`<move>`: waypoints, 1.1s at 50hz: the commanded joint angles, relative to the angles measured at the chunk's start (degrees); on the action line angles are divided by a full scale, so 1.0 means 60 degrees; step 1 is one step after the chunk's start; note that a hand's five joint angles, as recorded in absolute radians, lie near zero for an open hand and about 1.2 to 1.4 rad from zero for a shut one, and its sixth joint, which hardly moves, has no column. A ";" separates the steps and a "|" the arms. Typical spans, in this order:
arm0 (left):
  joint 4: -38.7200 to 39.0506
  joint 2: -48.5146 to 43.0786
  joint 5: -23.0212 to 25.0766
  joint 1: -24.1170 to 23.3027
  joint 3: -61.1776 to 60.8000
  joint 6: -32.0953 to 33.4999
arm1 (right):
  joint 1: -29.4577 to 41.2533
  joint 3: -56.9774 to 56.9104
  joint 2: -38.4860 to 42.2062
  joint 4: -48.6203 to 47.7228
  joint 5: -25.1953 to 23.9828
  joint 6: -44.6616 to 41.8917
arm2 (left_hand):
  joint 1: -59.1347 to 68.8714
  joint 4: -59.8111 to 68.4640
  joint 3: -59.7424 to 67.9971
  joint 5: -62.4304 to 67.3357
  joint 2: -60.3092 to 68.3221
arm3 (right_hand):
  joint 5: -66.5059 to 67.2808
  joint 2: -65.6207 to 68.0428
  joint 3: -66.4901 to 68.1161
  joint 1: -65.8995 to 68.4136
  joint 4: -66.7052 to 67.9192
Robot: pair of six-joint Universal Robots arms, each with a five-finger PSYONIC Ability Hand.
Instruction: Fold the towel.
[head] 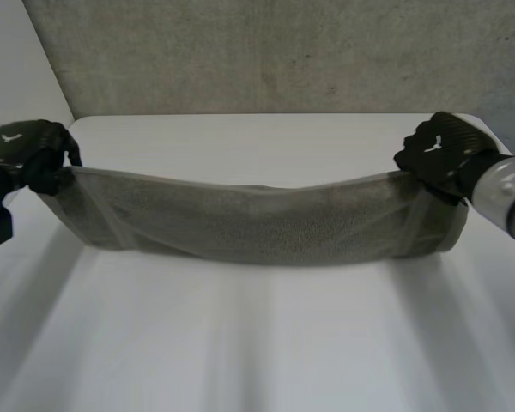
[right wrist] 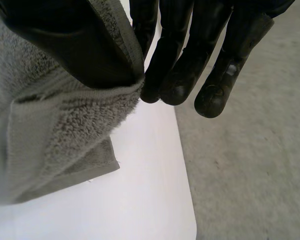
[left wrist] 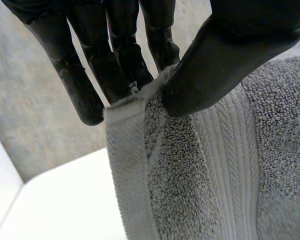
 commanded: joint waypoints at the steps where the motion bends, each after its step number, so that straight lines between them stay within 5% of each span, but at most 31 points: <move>1: -0.0014 -0.2523 -0.0385 -0.0883 0.1889 0.0029 | 0.0350 -0.2012 0.2505 -0.0052 0.0591 -0.0867 | 0.0962 0.0311 0.0452 0.0604 0.0421 | 0.0414 0.0533 0.0522 0.0586 0.0513; 13: -0.0073 -0.6167 -0.2112 -0.1571 0.5795 0.0058 | 0.0775 -0.4369 0.5637 -0.1909 0.1234 -0.0574 | 0.0962 0.0311 0.0452 0.0604 0.0421 | 0.0414 0.0533 0.0522 0.0586 0.0513; 22: -0.0073 -0.7489 -0.2743 -0.1776 0.7499 0.0073 | 0.0848 -0.5191 0.6929 -0.2894 0.1924 -0.0544 | 0.0962 0.0311 0.0452 0.0604 0.0421 | 0.0414 0.0533 0.0522 0.0586 0.0513; 24: -0.0029 -0.7737 -0.2685 -0.1937 0.7805 0.0073 | 0.0936 -0.5380 0.7235 -0.2996 0.1982 -0.0530 | 0.0466 -0.0185 -0.0044 0.0109 -0.0075 | -0.3806 -0.3687 -0.3698 -0.3634 -0.3707; 25: -0.0029 -0.7738 -0.2685 -0.1937 0.7807 0.0073 | 0.0936 -0.5381 0.7236 -0.2996 0.1983 -0.0530 | 0.0461 -0.0190 -0.0049 0.0104 -0.0080 | -0.3837 -0.3718 -0.3729 -0.3665 -0.3738; 27: 0.0000 -0.7796 -0.2787 -0.2040 0.7924 0.0058 | 0.1082 -0.5512 0.7324 -0.3084 0.2142 -0.0413 | -0.6877 -0.7528 -0.7387 -0.7235 -0.7418 | -1.0250 -1.0131 -1.0143 -1.0078 -1.0151; 28: 0.0000 -0.7796 -0.2787 -0.2040 0.7924 0.0058 | 0.1083 -0.5513 0.7324 -0.3084 0.2144 -0.0413 | -0.6912 -0.7563 -0.7422 -0.7269 -0.7453 | -1.0285 -1.0166 -1.0177 -1.0113 -1.0186; 29: 0.0015 -0.7782 -0.2845 -0.2069 0.7938 0.0058 | 0.1083 -0.5557 0.7310 -0.3157 0.2274 -0.0253 | -1.0659 -1.1310 -1.1169 -1.1017 -1.1200 | -1.1253 -1.1134 -1.1145 -1.1081 -1.1153; 36: -0.0073 -0.7430 -0.2963 -0.2216 0.7792 -0.0030 | 0.1112 -0.5586 0.6548 -0.3260 0.2700 0.1521 | -1.0585 -1.1236 -1.1095 -1.0942 -1.1126 | -1.1253 -1.1134 -1.1145 -1.1081 -1.1153; 43: -0.0190 -0.5808 -0.2876 -0.2143 0.6082 -0.0015 | 0.1127 -0.3790 0.4181 -0.2807 0.2642 0.4345 | -1.0585 -1.1236 -1.1095 -1.0942 -1.1126 | -1.1253 -1.1134 -1.1145 -1.1081 -1.1153; 55: 0.0220 -0.3373 -0.2846 -0.2055 0.3119 -0.0001 | 0.1010 -0.0005 0.1304 -0.2044 0.2554 0.4583 | -1.0585 -1.1236 -1.1095 -1.0942 -1.1126 | -1.1253 -1.1134 -1.1145 -1.1081 -1.1153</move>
